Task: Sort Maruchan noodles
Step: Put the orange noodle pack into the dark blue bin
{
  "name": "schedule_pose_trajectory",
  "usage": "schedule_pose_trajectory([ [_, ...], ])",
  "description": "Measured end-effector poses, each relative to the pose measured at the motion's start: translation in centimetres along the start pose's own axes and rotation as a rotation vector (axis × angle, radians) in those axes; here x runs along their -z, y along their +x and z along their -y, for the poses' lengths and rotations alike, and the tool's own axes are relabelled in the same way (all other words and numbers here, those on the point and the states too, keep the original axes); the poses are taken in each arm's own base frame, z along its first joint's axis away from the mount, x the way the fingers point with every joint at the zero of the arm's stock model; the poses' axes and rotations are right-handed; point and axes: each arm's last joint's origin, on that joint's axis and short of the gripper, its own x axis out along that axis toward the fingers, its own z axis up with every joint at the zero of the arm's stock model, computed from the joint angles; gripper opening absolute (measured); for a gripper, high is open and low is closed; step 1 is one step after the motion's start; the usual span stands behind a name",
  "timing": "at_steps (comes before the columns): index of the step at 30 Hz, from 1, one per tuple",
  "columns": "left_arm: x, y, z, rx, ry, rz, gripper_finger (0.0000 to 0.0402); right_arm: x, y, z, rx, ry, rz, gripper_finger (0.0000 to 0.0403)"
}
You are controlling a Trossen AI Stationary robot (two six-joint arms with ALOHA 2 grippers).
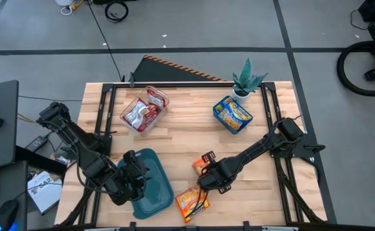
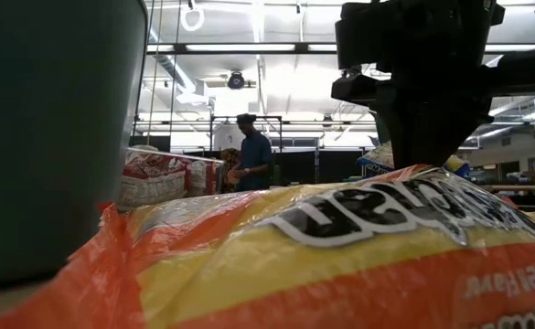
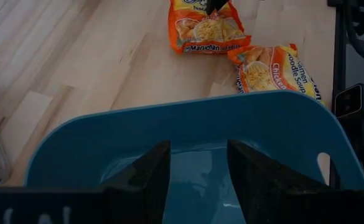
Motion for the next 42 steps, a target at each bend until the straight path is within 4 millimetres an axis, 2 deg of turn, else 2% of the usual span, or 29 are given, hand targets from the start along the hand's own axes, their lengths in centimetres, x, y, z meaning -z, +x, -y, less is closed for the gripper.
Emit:
schedule_pose_trajectory([
  [4,0.0,0.0,0.0,0.000,0.000,0.000,0.0164,0.0,0.0,0.1,0.015,-0.006,-0.003,0.0025],
  [7,0.0,0.0,0.0,0.000,0.000,0.000,0.0164,-0.1,-0.5,0.2,0.024,-0.018,-0.014,0.0016],
  [14,0.0,0.0,0.0,-0.002,0.010,-0.001,0.0164,-1.5,-2.9,1.1,0.092,-0.062,0.029,0.0010],
  [21,0.1,-0.1,-0.1,-0.003,0.019,-0.006,0.0164,-3.7,-6.7,2.5,0.117,-0.048,0.159,0.0009],
  [29,-0.3,-2.4,-1.4,0.011,0.038,0.046,0.0164,-5.9,-11.8,4.2,0.141,-0.009,0.372,0.0009],
  [33,-0.5,-3.6,-2.1,0.025,0.033,0.070,0.0164,-7.1,-13.6,4.9,0.118,-0.010,0.523,0.0009],
  [38,-1.0,-5.0,-3.0,0.025,0.021,0.156,0.0164,-9.2,-14.3,5.4,-0.008,-0.017,0.780,0.0009],
  [42,-1.2,-5.8,-3.7,0.013,0.034,0.203,0.0164,-11.0,-12.9,5.6,0.015,-0.023,0.888,0.0009],
])
